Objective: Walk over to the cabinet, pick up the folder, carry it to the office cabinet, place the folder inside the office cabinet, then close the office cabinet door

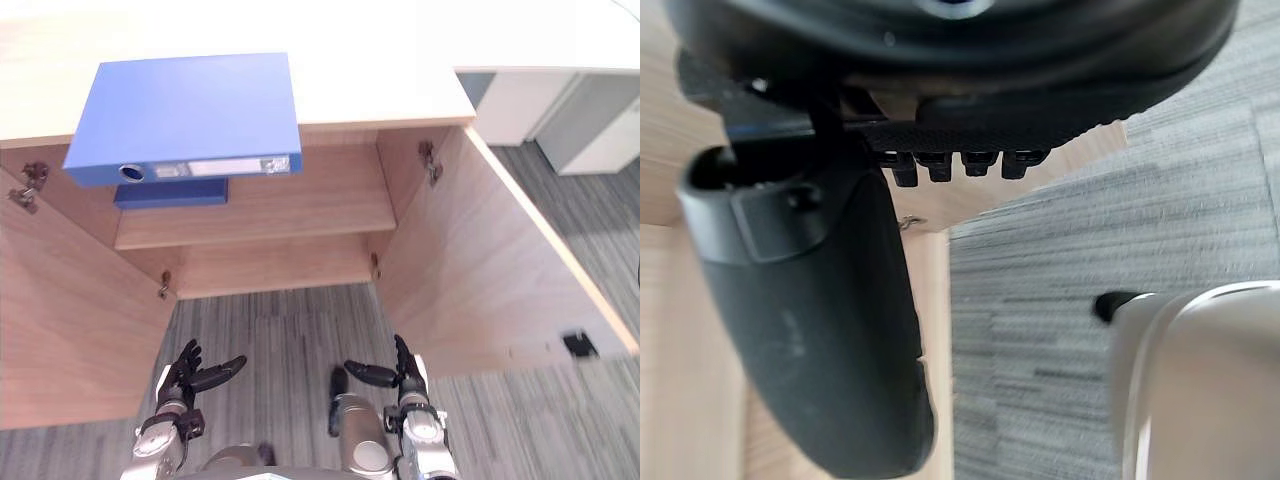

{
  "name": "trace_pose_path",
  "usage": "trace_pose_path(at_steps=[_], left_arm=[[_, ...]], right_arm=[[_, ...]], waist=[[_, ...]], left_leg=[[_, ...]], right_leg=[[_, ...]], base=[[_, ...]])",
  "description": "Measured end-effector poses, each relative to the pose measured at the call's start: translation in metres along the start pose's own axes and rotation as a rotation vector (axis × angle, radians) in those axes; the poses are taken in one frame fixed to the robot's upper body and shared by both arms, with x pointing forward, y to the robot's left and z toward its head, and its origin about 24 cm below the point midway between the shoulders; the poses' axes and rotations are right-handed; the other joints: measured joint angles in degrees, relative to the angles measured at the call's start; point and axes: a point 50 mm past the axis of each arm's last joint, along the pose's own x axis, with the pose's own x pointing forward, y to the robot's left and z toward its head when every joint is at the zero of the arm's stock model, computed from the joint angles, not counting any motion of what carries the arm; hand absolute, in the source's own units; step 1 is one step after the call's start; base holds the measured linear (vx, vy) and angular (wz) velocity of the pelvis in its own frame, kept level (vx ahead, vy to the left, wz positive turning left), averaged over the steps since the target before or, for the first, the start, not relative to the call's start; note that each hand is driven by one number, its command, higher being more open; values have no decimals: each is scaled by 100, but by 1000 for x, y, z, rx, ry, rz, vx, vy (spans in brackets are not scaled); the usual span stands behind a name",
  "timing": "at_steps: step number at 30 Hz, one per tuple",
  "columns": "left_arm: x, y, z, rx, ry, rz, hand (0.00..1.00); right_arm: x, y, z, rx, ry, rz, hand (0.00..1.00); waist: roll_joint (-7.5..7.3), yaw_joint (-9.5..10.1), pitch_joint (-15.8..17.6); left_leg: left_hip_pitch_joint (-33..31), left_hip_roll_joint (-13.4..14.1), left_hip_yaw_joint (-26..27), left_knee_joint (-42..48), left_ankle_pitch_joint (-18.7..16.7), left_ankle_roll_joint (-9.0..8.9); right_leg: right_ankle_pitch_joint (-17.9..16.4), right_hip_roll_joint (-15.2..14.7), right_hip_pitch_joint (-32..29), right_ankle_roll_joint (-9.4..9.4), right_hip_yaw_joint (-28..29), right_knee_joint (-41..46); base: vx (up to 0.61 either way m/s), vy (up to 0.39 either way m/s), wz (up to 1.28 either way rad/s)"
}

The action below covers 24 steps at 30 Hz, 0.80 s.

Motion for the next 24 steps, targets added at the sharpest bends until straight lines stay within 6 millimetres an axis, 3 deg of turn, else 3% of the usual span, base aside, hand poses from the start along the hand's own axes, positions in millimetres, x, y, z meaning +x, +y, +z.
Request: trace_pose_path(at_steps=[1,2,3,4,6,7,9,10,11,14,15,19,21,24], left_arm=[[-1,-3,-1,-7,5,-5,100],[-3,-8,-5,-24,14,-11,100],[-5,-8,-7,-28,18,-10,100],[-6,-7,-10,-30,24,-12,100],[-7,-10,-10,-36,24,-16,100],[-7,-10,-10,-37,25,-14,100],[-6,-9,-9,-39,22,-9,100],[-6,-10,-8,-43,15,-9,100],[-6,-8,-5,-43,3,-3,100],[-7,-7,21,-40,-114,-14,100],[-9,-3,39,-32,-192,-17,100],[-20,6,73,14,-363,15,100],[-35,10,93,119,-496,73,100],[-50,12,105,210,-605,136,100]], right_arm=[[-1,0,-1,1,-1,-4,100],[-4,0,-4,5,7,-9,100],[-6,0,-6,9,10,-12,100],[-9,1,-11,20,18,-17,100],[-9,-4,-10,36,17,-42,100],[-8,-8,-10,41,16,-58,100],[-6,-14,-9,45,22,-80,100],[-6,-20,-11,44,34,-99,100],[-6,-21,-16,51,54,-109,100],[-12,-23,-25,51,81,-115,100],[-12,-21,-26,52,83,-109,100],[-12,-16,-26,59,82,-97,100],[-12,-16,-24,57,65,-98,100],[-12,-16,-24,30,53,-104,100]], waist=[[27,-2,16],[73,53,16],[76,77,16],[49,137,-4],[52,169,-25],[101,176,-78],[194,171,-128],[309,150,-192],[324,142,-237],[266,159,-271],[271,155,-275],[279,172,-282],[289,183,-302],[304,183,-341]], left_leg=[[-236,116,30,578,62,-102],[-602,435,79,1670,29,-266],[-705,564,152,1981,-2,-306],[-851,734,345,2167,-58,-267],[-991,805,525,1579,-103,-222],[-1010,784,503,867,-79,-225],[-884,636,310,-534,297,-255],[-786,584,229,-1373,1151,-261],[-679,497,182,-1637,1383,-331],[-552,247,113,-1937,1473,-226],[-528,129,56,-2027,1511,-171],[-414,34,-48,-2219,1589,-114],[-304,-8,-70,-2345,1642,-111],[-286,-10,-114,-2416,1697,-106]], right_leg=[[-66,32,148,-22,-33,-50],[-139,142,516,-81,-95,-249],[-168,183,704,-113,-115,-350],[-179,200,993,-126,-131,-541],[-168,153,1293,-109,-101,-834],[-144,130,1388,-72,-64,-933],[-144,82,1402,-14,-4,-971],[-166,108,1434,95,3,-1030],[-207,61,1543,216,2,-1138],[-188,-183,1685,357,-96,-1310],[-190,-283,1730,425,-146,-1374],[-182,-342,1859,461,-265,-1453],[-180,-342,1929,464,-283,-1485],[-179,-334,1936,466,-316,-1492]], base=[[437,-205,18],[401,-156,9],[391,-130,-2],[388,-90,-7],[313,-33,-8],[272,61,-16],[239,118,-17],[204,188,-2],[198,196,12],[129,179,30],[45,85,21],[13,43,20],[-32,6,5],[-48,-16,7]])
